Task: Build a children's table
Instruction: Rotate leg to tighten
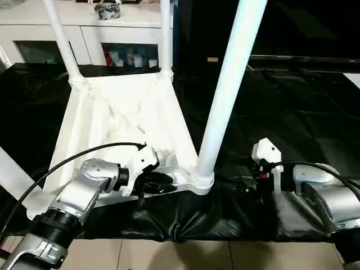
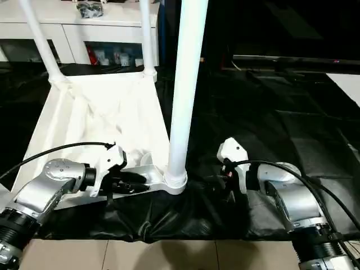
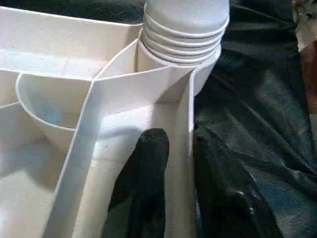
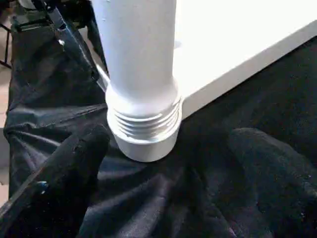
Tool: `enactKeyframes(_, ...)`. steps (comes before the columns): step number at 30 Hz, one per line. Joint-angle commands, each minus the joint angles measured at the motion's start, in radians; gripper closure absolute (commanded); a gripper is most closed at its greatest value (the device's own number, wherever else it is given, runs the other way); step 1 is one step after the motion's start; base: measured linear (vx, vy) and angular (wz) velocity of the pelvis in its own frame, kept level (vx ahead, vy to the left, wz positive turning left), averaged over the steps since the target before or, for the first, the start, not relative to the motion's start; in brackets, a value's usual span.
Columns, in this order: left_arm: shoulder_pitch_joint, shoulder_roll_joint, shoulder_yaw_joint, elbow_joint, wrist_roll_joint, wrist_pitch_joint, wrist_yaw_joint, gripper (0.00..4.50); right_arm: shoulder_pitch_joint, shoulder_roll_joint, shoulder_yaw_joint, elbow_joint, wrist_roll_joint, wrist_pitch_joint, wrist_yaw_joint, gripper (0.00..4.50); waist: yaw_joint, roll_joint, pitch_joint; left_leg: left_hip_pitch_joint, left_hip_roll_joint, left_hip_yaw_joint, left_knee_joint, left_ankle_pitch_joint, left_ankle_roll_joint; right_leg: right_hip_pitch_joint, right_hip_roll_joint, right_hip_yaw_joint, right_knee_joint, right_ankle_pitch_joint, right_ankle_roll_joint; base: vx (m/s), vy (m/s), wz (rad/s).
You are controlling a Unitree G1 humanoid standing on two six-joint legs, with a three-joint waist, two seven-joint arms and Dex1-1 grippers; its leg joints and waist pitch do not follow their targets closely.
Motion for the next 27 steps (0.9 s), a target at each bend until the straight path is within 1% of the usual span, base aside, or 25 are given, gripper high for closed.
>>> enactKeyframes(1, 0.025, 0.009, -0.019, -0.006, 0.011, 0.048, 0.008, 3.82, -0.016, -0.007, 0.003, 0.003, 0.004, 0.006, -0.005, 0.00, 0.006, -0.004, -0.060, 0.019, 0.019, -0.014, -0.075, -0.317, 0.012, 0.034, -0.034, 0.027, -0.087, -0.293, -0.210, 0.000, 0.000, 0.00)
enactKeyframes(4, 0.036, 0.015, -0.026, -0.031, 0.016, 0.075, 0.012, 3.95, -0.021, 0.000, 0.009, 0.002, 0.003, 0.012, -0.006, 0.00, 0.006, -0.004, -0.059, 0.020, 0.018, -0.012, -0.074, -0.316, 0.015, 0.033, -0.035, 0.028, -0.089, -0.310, -0.207, 0.000, 0.000, 0.00)
enactKeyframes(5, 0.038, 0.017, -0.028, -0.036, 0.019, 0.079, 0.011, 4.19, -0.023, 0.001, 0.011, 0.004, 0.003, 0.011, -0.006, 0.00, 0.006, -0.007, -0.058, 0.020, 0.018, -0.012, -0.075, -0.318, 0.015, 0.032, -0.035, 0.028, -0.091, -0.321, -0.203, 0.000, 0.000, 0.00)
enactKeyframes(7, 0.044, 0.017, -0.030, -0.046, 0.022, 0.084, 0.013, 4.28, -0.026, 0.006, 0.014, 0.008, 0.003, 0.011, -0.005, 0.00, 0.007, -0.005, -0.057, 0.020, 0.018, -0.013, -0.075, -0.323, 0.012, 0.032, -0.035, 0.027, -0.092, -0.336, -0.197, 0.000, 0.000, 0.00)
enactKeyframes(9, 0.054, 0.013, -0.028, -0.064, 0.023, 0.094, 0.020, 4.47, -0.033, 0.016, 0.022, 0.015, 0.002, 0.010, -0.005, 0.00, 0.004, -0.010, -0.058, 0.018, 0.018, -0.014, -0.076, -0.323, 0.011, 0.032, -0.036, 0.027, -0.092, -0.348, -0.190, 0.000, 0.000, 0.00)
enactKeyframes(10, 0.059, 0.014, -0.028, -0.071, 0.024, 0.097, 0.022, 4.47, -0.035, 0.021, 0.027, 0.016, 0.002, 0.010, -0.004, 0.00, 0.005, -0.008, -0.058, 0.020, 0.019, -0.014, -0.075, -0.323, 0.011, 0.030, -0.036, 0.028, -0.092, -0.346, -0.190, 0.000, 0.000, 0.00)
enactKeyframes(11, 0.061, 0.015, -0.029, -0.078, 0.025, 0.101, 0.023, 4.47, -0.037, 0.025, 0.031, 0.018, 0.000, 0.009, -0.004, 0.00, 0.004, -0.011, -0.058, 0.018, 0.019, -0.014, -0.076, -0.322, 0.012, 0.030, -0.035, 0.027, -0.092, -0.344, -0.189, 0.000, 0.000, 0.00)
enactKeyframes(14, 0.065, 0.014, -0.029, -0.086, 0.027, 0.088, 0.017, 4.47, -0.053, 0.055, 0.063, 0.036, -0.012, 0.003, -0.001, 0.00, 0.004, -0.012, -0.059, 0.018, 0.019, -0.013, -0.075, -0.305, 0.014, 0.030, -0.035, 0.028, -0.089, -0.326, -0.193, 0.000, 0.000, 0.00)
enactKeyframes(15, 0.065, 0.014, -0.029, -0.086, 0.027, 0.088, 0.017, 4.47, -0.053, 0.055, 0.063, 0.036, -0.012, 0.003, -0.001, 0.00, 0.004, -0.011, -0.059, 0.019, 0.019, -0.013, -0.074, -0.302, 0.014, 0.030, -0.035, 0.028, -0.089, -0.319, -0.195, 0.000, 0.000, 0.00)
enactKeyframes(17, 0.065, 0.014, -0.028, -0.085, 0.031, 0.061, 0.017, 4.47, -0.068, 0.073, 0.080, 0.056, -0.030, -0.012, -0.011, 0.00, 0.006, -0.011, -0.060, 0.017, 0.020, -0.013, -0.075, -0.288, 0.014, 0.032, -0.035, 0.028, -0.085, -0.291, -0.200, 0.000, 0.000, 0.00)
enactKeyframes(18, 0.064, 0.010, -0.022, -0.084, 0.029, 0.043, 0.019, 4.47, -0.087, 0.092, 0.098, 0.080, -0.052, -0.025, -0.029, 0.00, 0.006, -0.013, -0.062, 0.017, 0.020, -0.013, -0.074, -0.278, 0.016, 0.031, -0.035, 0.028, -0.082, -0.270, -0.206, 0.000, 0.000, 0.00)
enactKeyframes(19, 0.064, 0.008, -0.018, -0.084, 0.027, 0.038, 0.020, 4.47, -0.096, 0.100, 0.104, 0.090, -0.061, -0.029, -0.036, 0.00, 0.002, -0.015, -0.061, 0.015, 0.018, -0.011, -0.075, -0.278, 0.014, 0.032, -0.035, 0.027, -0.082, -0.272, -0.209, 0.000, 0.000, 0.00)
enactKeyframes(20, 0.062, 0.007, -0.016, -0.084, 0.026, 0.036, 0.020, 4.47, -0.106, 0.108, 0.110, 0.103, -0.069, -0.033, -0.045, 0.00, 0.003, -0.016, -0.060, 0.018, 0.018, -0.011, -0.074, -0.281, 0.013, 0.030, -0.036, 0.028, -0.083, -0.282, -0.208, 0.000, 0.000, 0.00)
enactKeyframes(22, 0.061, 0.008, -0.016, -0.085, 0.026, 0.037, 0.018, 4.47, -0.126, 0.121, 0.113, 0.133, -0.077, -0.044, -0.059, 0.00, 0.005, -0.014, -0.058, 0.019, 0.019, -0.011, -0.075, -0.289, 0.010, 0.030, -0.037, 0.029, -0.085, -0.299, -0.203, 0.000, 0.000, 0.00)
enactKeyframes(23, 0.061, 0.008, -0.015, -0.086, 0.028, 0.037, 0.018, 4.49, -0.137, 0.128, 0.115, 0.149, -0.079, -0.048, -0.064, 0.17, 0.005, -0.014, -0.059, 0.020, 0.019, -0.011, -0.075, -0.292, 0.009, 0.030, -0.037, 0.029, -0.085, -0.303, -0.201, 0.000, 0.000, 0.00)
enactKeyframes(24, 0.061, 0.011, -0.014, -0.087, 0.029, 0.037, 0.016, 4.50, -0.149, 0.136, 0.118, 0.166, -0.080, -0.054, -0.068, 0.35, 0.006, -0.011, -0.058, 0.020, 0.019, -0.012, -0.076, -0.293, 0.005, 0.030, -0.037, 0.030, -0.085, -0.303, -0.199, 0.000, 0.000, 0.00)
enactKeyframes(25, 0.061, 0.011, -0.014, -0.087, 0.029, 0.037, 0.016, 4.50, -0.149, 0.136, 0.118, 0.166, -0.080, -0.054, -0.068, 0.35, 0.005, -0.012, -0.059, 0.019, 0.019, -0.011, -0.076, -0.294, 0.004, 0.030, -0.037, 0.029, -0.084, -0.299, -0.199, 0.000, 0.000, 0.00)
enactKeyframes(26, 0.060, 0.014, -0.012, -0.086, 0.029, 0.033, 0.015, 4.50, -0.159, 0.145, 0.119, 0.181, -0.082, -0.061, -0.072, 0.35, 0.006, -0.008, -0.059, 0.019, 0.019, -0.012, -0.077, -0.294, 0.003, 0.030, -0.036, 0.030, -0.083, -0.289, -0.201, 0.000, 0.000, 0.00)
enactKeyframes(27, 0.060, 0.015, -0.012, -0.086, 0.029, 0.033, 0.014, 4.50, -0.162, 0.148, 0.119, 0.188, -0.083, -0.064, -0.073, 0.50, 0.004, -0.011, -0.059, 0.017, 0.018, -0.012, -0.077, -0.299, 0.002, 0.031, -0.035, 0.029, -0.084, -0.285, -0.201, 0.000, 0.000, 0.00)
